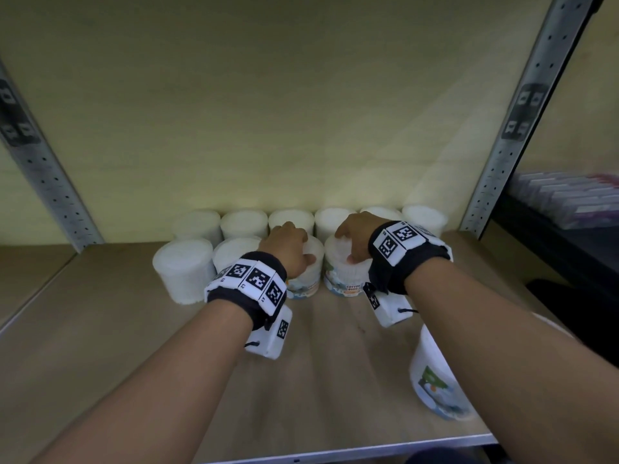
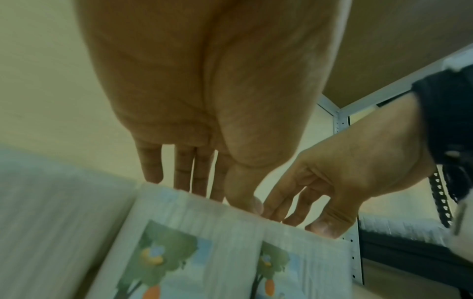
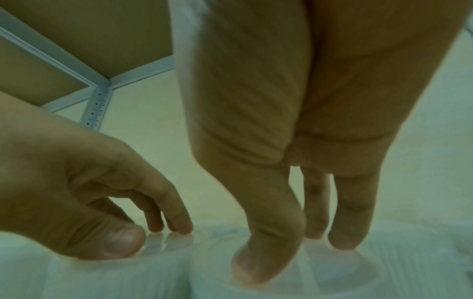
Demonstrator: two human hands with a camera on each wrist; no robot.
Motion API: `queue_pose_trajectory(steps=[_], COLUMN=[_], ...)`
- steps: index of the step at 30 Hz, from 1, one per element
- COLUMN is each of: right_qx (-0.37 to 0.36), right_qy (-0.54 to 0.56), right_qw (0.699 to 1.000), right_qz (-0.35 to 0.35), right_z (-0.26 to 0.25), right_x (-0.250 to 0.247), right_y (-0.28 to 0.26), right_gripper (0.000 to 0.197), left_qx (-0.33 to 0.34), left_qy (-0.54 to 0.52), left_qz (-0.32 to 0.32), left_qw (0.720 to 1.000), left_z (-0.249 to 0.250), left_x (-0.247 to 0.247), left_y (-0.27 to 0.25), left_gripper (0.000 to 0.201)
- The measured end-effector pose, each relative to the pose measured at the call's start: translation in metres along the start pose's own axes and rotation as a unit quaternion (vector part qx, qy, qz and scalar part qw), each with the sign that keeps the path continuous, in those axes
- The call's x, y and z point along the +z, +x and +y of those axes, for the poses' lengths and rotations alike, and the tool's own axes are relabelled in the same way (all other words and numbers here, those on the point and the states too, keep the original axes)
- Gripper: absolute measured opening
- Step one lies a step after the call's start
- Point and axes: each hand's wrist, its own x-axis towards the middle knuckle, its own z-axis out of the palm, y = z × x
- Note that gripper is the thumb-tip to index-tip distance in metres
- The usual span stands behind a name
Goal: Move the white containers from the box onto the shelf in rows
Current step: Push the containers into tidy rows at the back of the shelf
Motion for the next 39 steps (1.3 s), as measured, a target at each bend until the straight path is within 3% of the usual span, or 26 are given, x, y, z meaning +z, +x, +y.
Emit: queue_pose_trajectory(steps=[5,15,24,39], right_qx=[0.002,0.007,0.004,0.032], right_qy=[-0.002,0.009,0.005,-0.028], right_qw=[1.0,1.0,1.0,0.998], right_qz=[-0.005,-0.004,0.0,-0.036], right_z=[0.0,-0.001,-0.004,-0.019], right_x=[-0.001,-0.001,-0.002,-0.009], right_y=[0.001,-0.003,-0.008,-0.019], right_gripper=[0.068,0.067,0.07,0.057], left_qx=[0.014,-0.032,-0.003,-0.002], left_qy=[-0.038,-0.022,-0.026,-0.055], left_qz=[-0.022,0.074,0.002,0.006], left_qw=[0.999,0.997,1.0,0.998], left_z=[-0.005,-0.001,0.0,-0.002], left_x=[-0.006,0.011,-0.004,-0.008], left_y=[-0.003,-0.006,-0.005,-0.016], left_gripper=[0.05,0.055,0.057,0.056])
